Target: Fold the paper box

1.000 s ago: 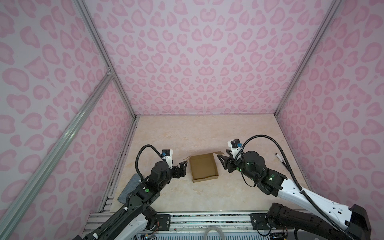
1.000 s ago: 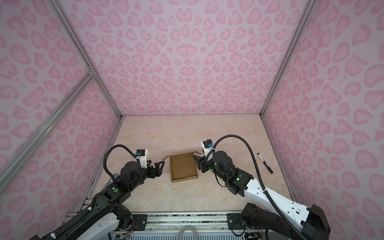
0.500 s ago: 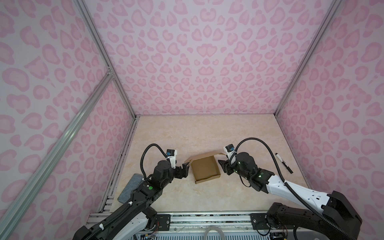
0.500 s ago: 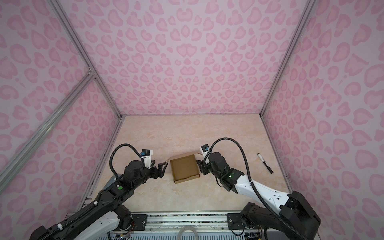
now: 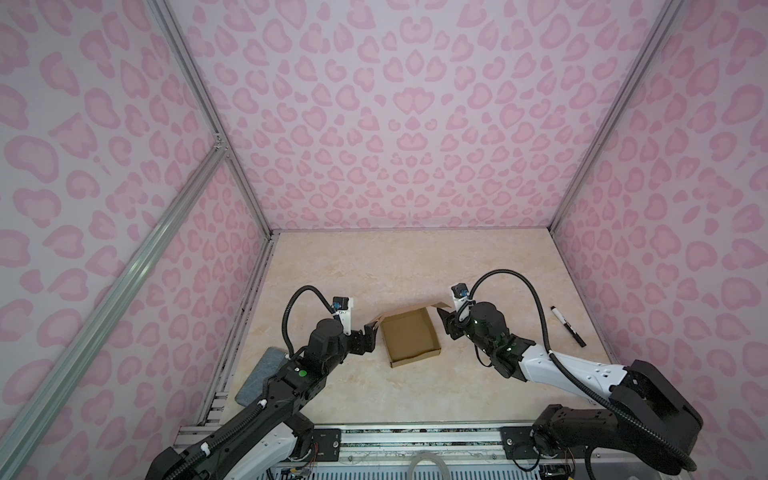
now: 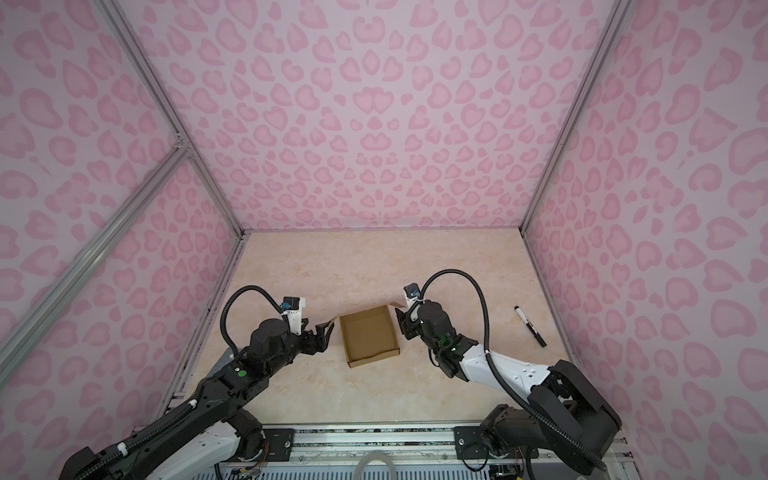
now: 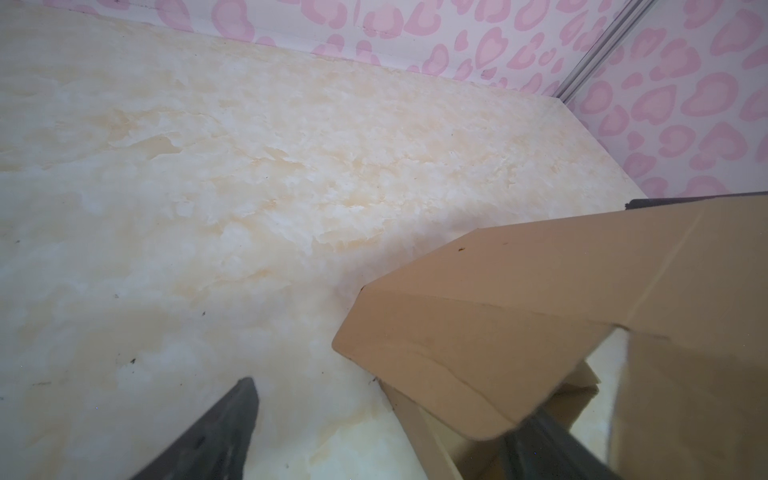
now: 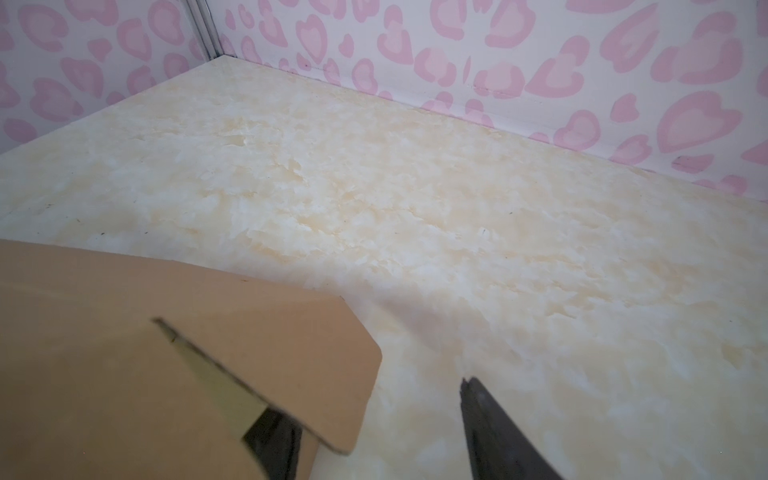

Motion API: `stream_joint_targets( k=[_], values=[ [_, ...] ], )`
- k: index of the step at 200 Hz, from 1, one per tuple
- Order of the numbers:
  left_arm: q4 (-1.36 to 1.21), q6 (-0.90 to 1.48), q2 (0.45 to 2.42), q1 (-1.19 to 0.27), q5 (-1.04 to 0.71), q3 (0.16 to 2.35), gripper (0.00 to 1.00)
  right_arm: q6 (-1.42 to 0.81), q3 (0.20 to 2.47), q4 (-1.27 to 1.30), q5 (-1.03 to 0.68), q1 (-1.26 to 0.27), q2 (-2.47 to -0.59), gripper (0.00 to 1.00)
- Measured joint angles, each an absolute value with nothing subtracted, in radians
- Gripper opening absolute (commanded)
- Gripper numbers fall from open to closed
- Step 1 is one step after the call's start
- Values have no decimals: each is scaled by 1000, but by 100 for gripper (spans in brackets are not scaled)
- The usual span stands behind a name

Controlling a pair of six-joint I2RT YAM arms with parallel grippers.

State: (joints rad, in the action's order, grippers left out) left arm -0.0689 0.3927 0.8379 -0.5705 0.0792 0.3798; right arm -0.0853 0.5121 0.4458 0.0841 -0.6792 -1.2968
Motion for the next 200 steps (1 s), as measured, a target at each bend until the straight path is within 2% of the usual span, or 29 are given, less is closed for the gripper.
stream_joint_targets(
  k=[32,118,200],
  values=[
    [-69,393,840,-570,86,380,90,-75,506,535,17,-672,-1312,59],
    [-70,413,857,-570,94,399,89,-80,517,524,-86,-670,-1277,32],
    [-67,498,847,-570,43,398,81,-140,523,441,-105,-735,-1251,22]
  ],
)
